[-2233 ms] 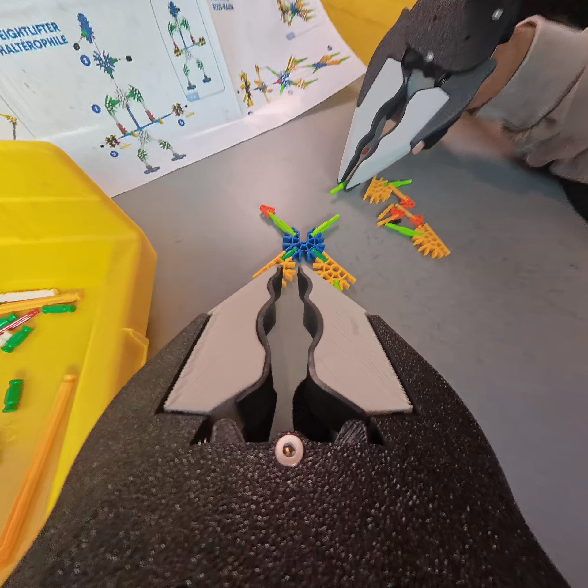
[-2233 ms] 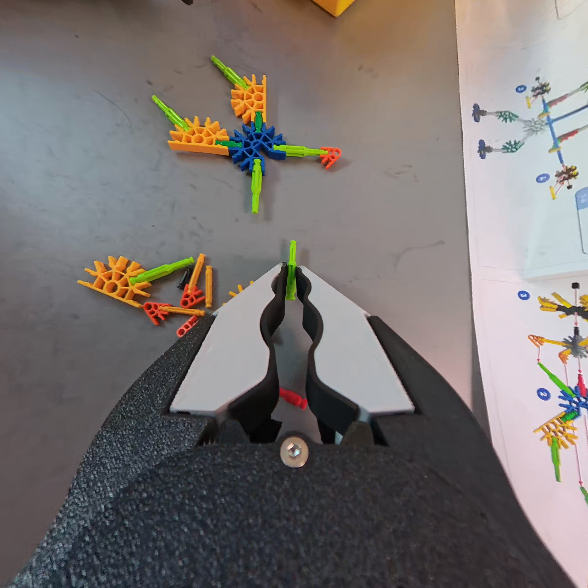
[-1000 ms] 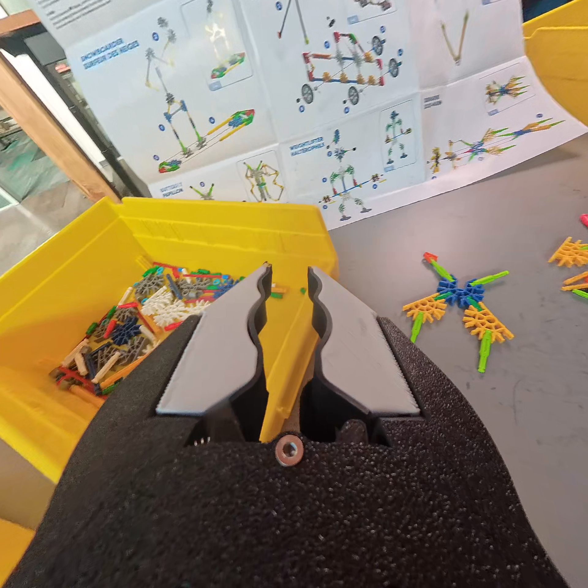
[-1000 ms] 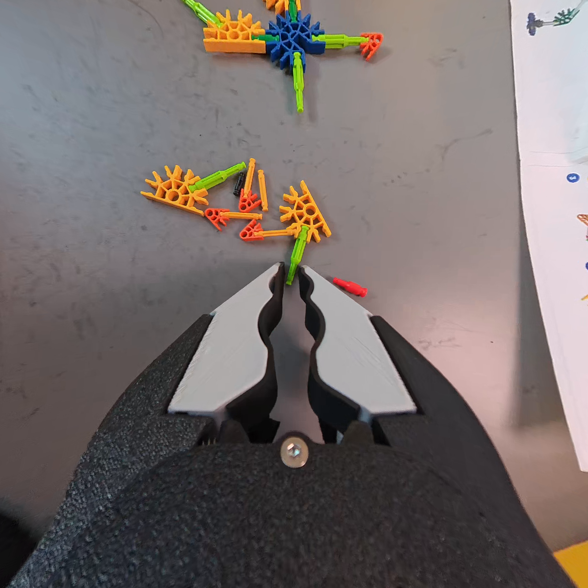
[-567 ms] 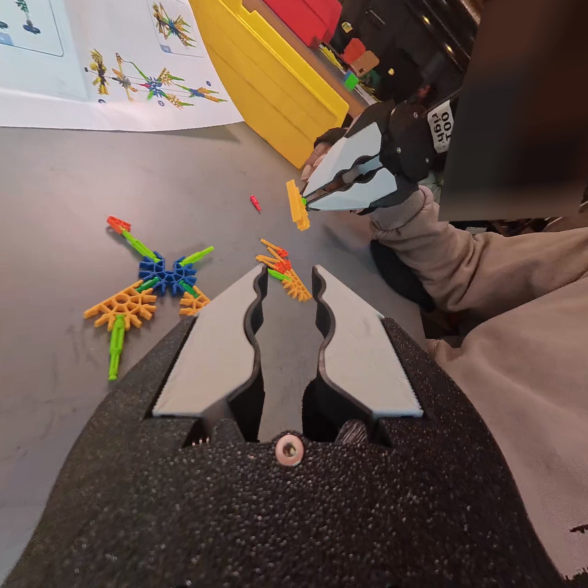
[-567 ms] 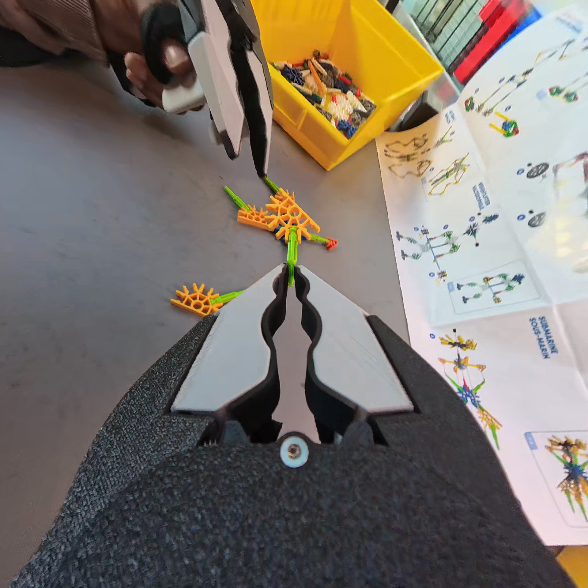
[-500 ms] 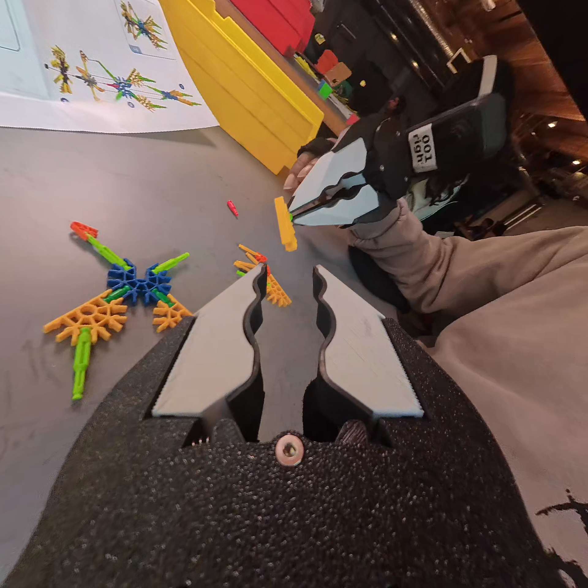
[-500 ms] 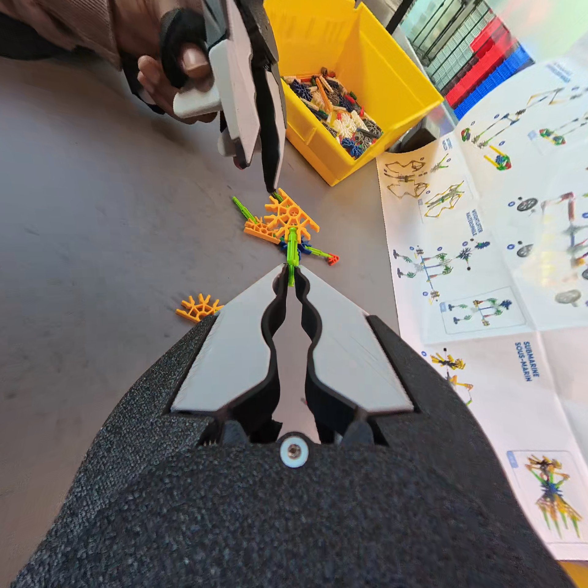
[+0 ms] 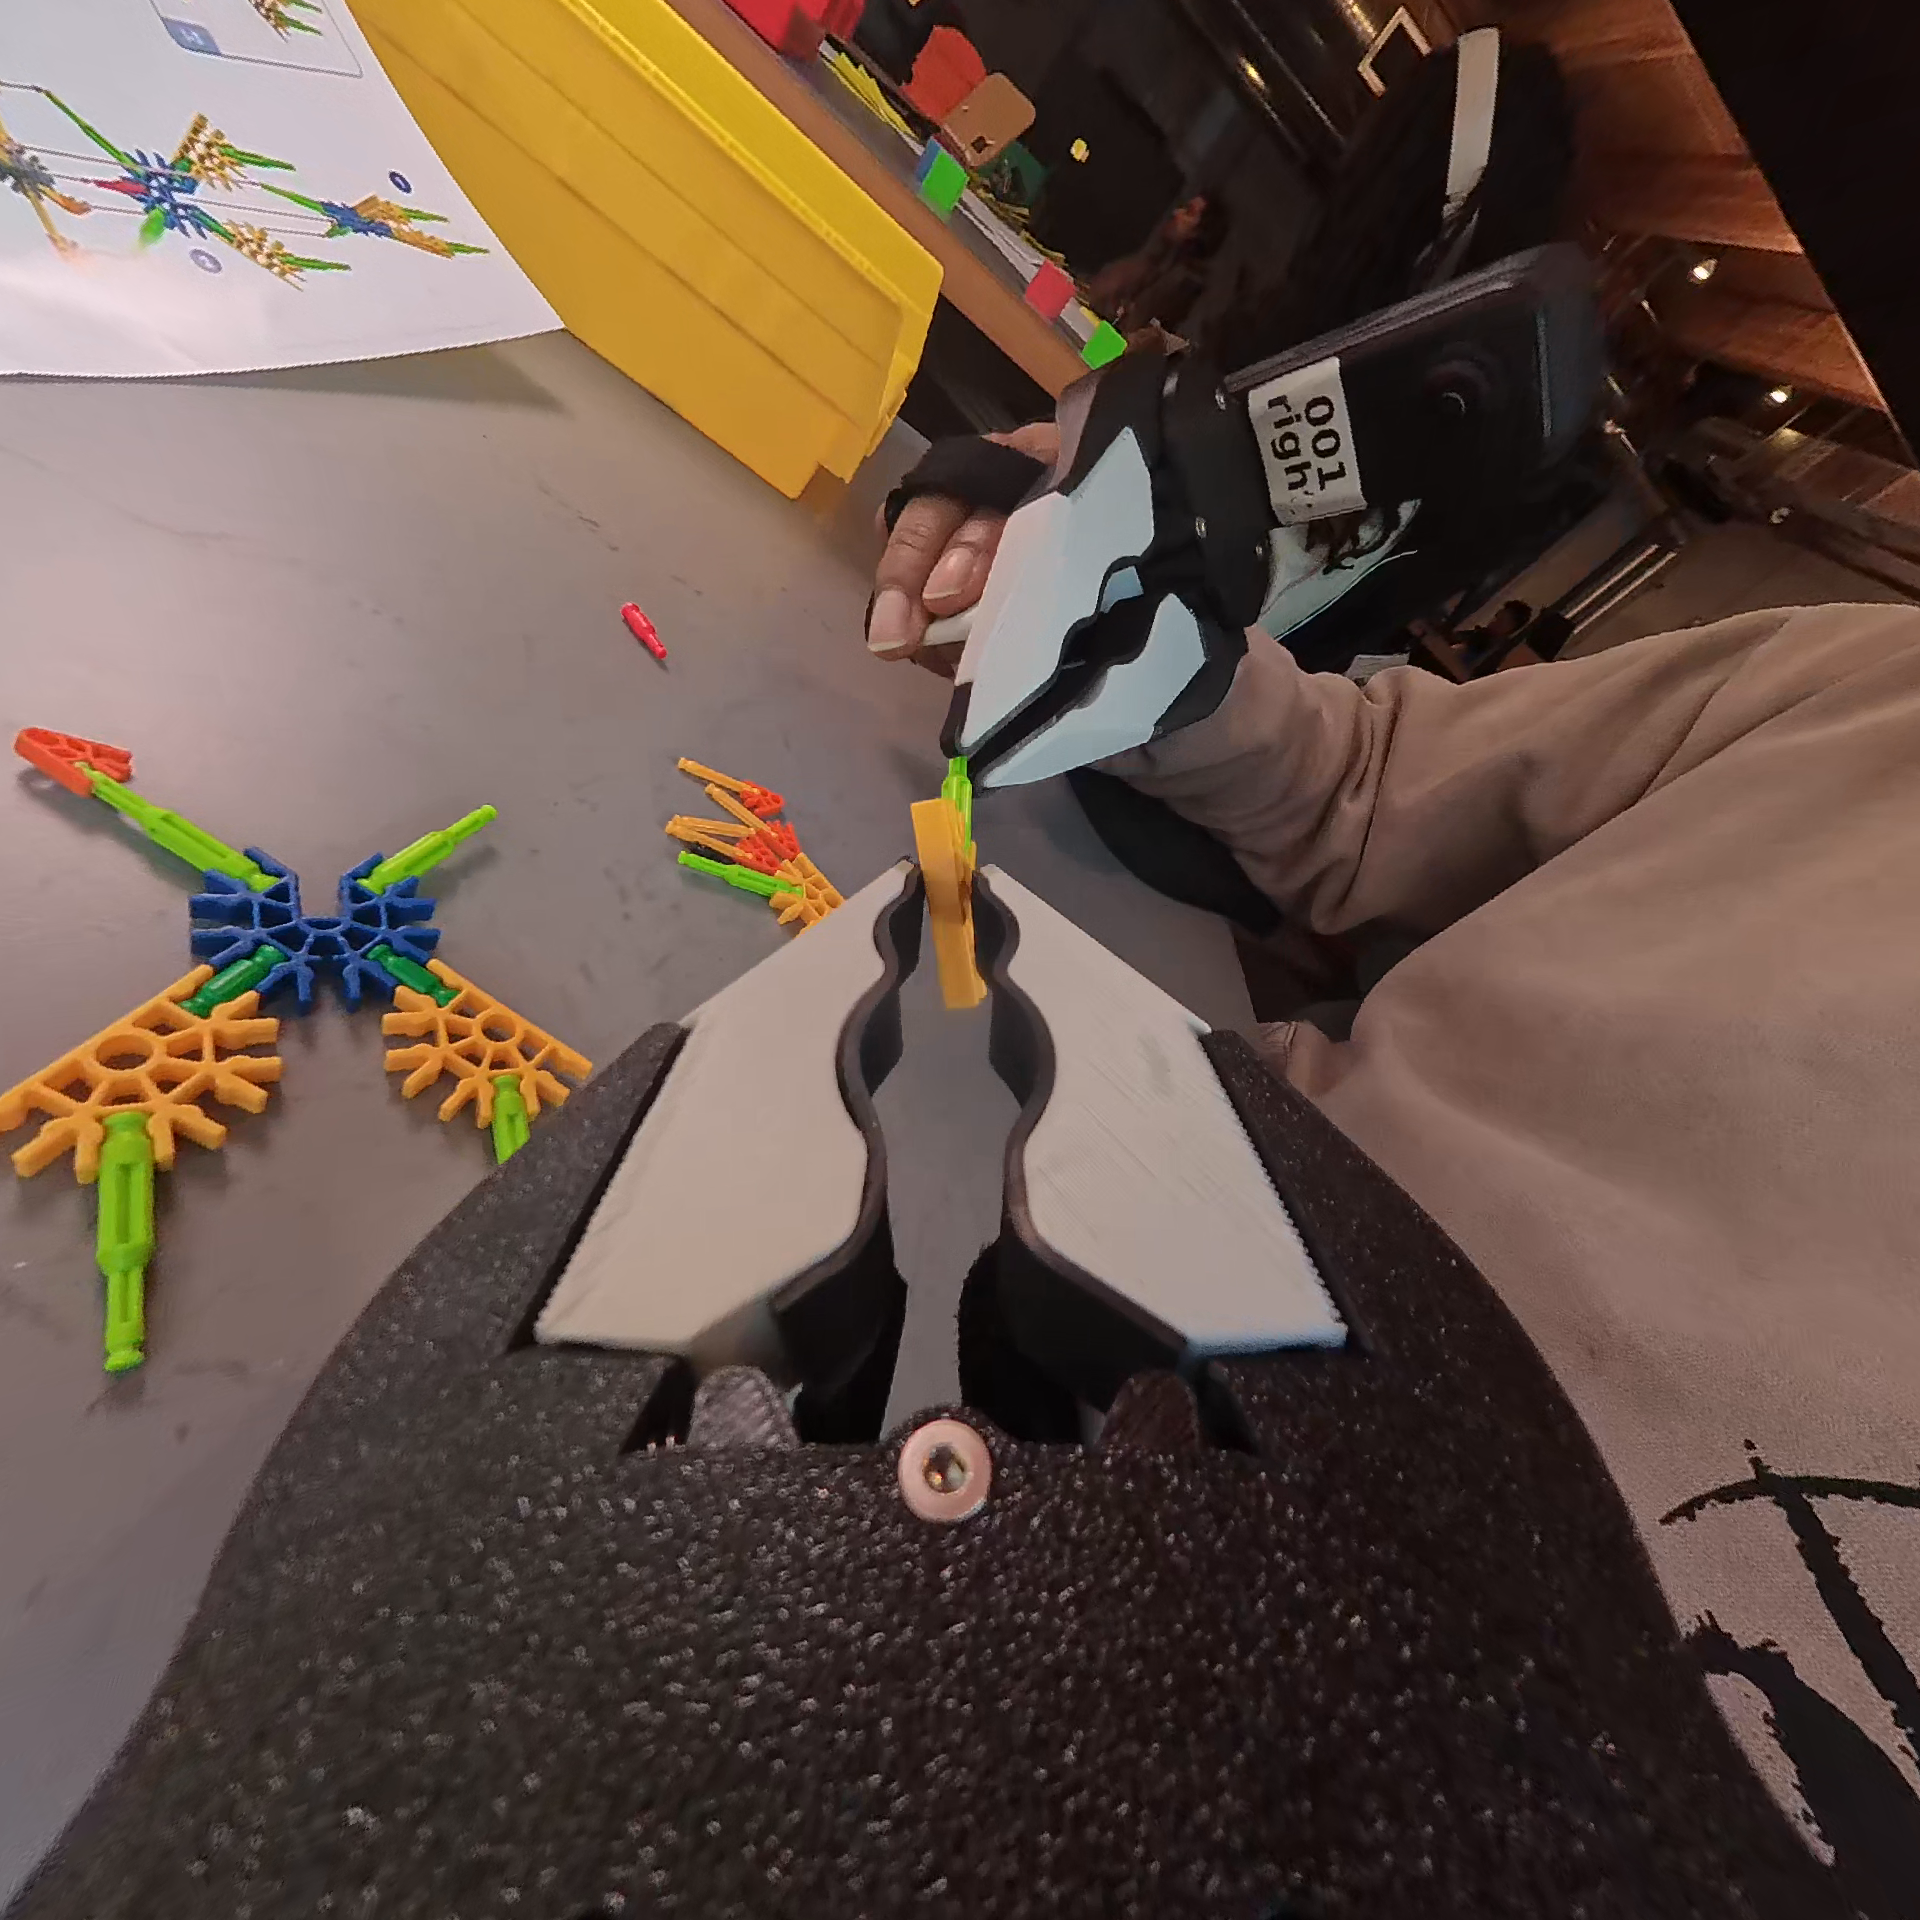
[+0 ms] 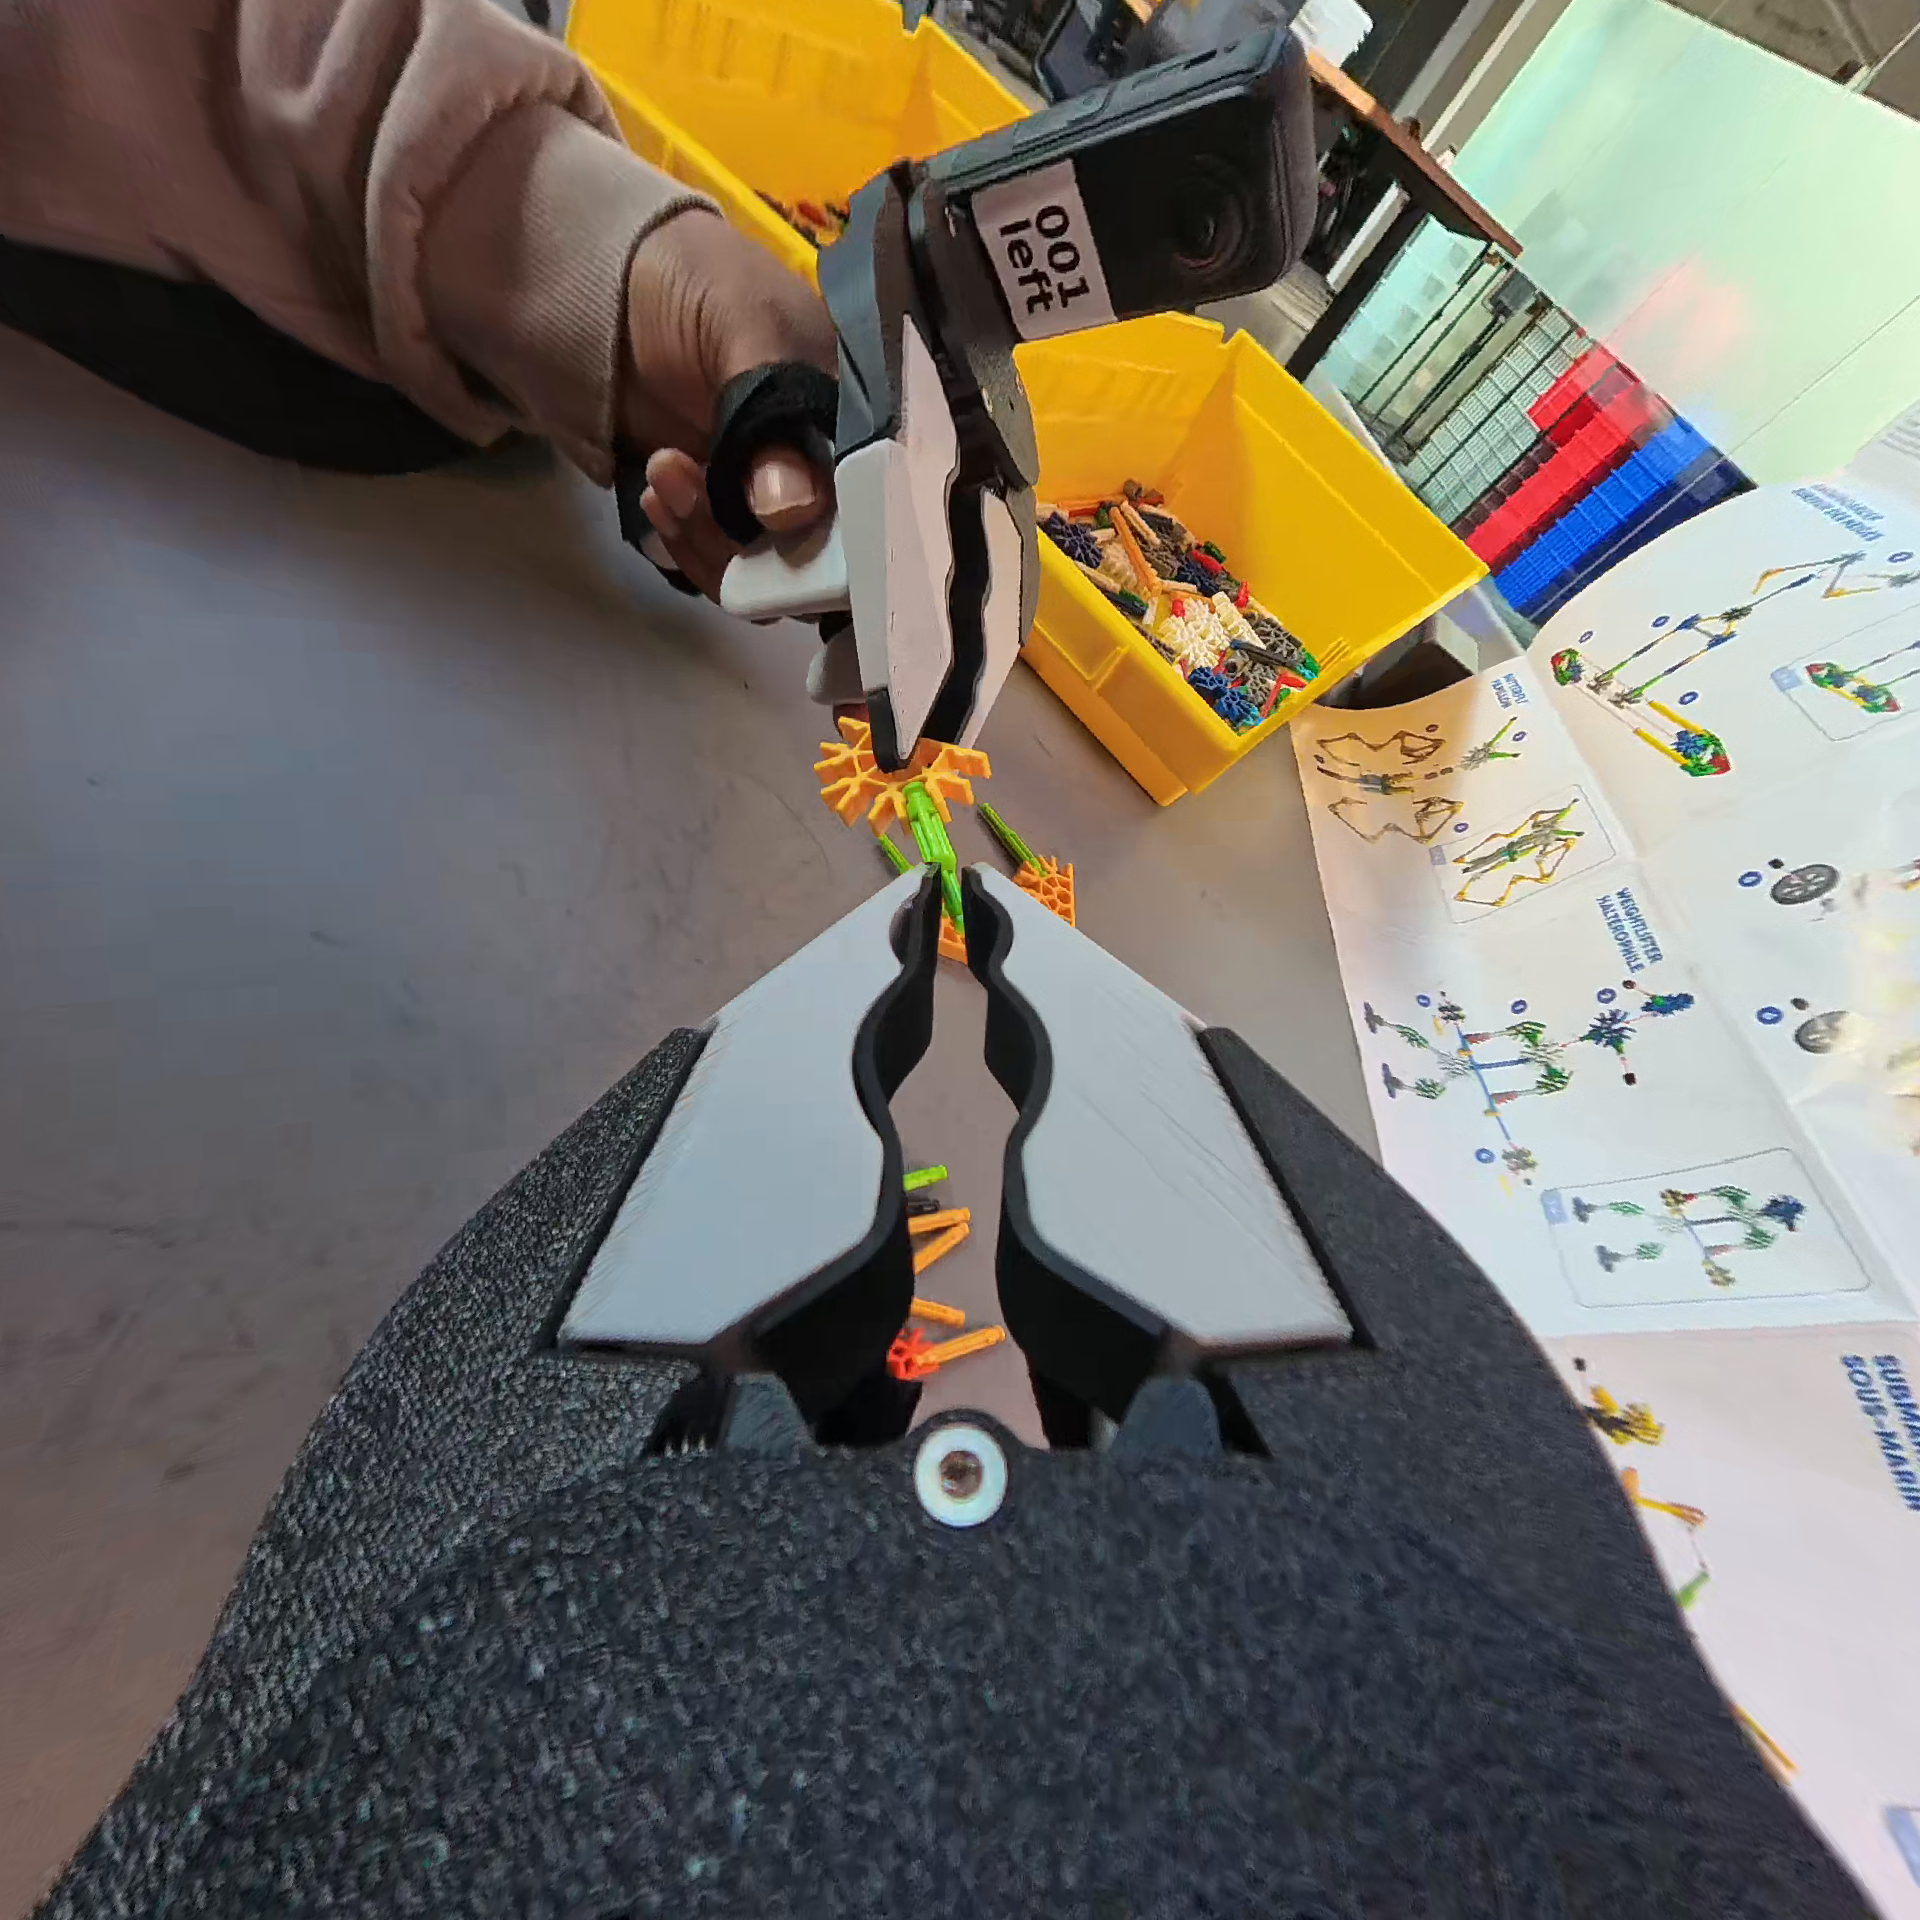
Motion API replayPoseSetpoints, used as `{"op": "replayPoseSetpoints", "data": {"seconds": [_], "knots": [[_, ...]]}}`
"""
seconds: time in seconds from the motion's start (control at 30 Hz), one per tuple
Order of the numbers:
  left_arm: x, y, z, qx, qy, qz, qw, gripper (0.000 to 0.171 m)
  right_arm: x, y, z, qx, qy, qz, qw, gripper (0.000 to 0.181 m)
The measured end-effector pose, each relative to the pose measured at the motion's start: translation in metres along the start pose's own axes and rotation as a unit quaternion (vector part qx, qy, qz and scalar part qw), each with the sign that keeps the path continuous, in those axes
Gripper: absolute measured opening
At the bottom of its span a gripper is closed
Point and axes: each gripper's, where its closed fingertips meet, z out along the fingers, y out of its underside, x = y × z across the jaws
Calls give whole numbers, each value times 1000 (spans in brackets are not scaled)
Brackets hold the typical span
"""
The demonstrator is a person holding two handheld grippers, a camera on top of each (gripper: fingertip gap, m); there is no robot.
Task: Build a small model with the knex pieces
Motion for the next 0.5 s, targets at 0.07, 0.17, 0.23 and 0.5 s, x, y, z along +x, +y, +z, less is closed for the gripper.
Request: {"op": "replayPoseSetpoints", "data": {"seconds": [0.07,0.17,0.23,0.5], "knots": [[5,1,2,-4,14,3,1000,8,-1,-4,-1,19,-9,26,999,2],[8,2,3,-8,10,39,999,6,-1,-11,-2,45,-19,63,997,1],[10,0,3,-5,0,71,997,6,-2,-15,-4,64,-43,111,991,2],[16,2,9,-12,0,98,995,6,-14,-10,2,63,-95,171,979,4]]}}
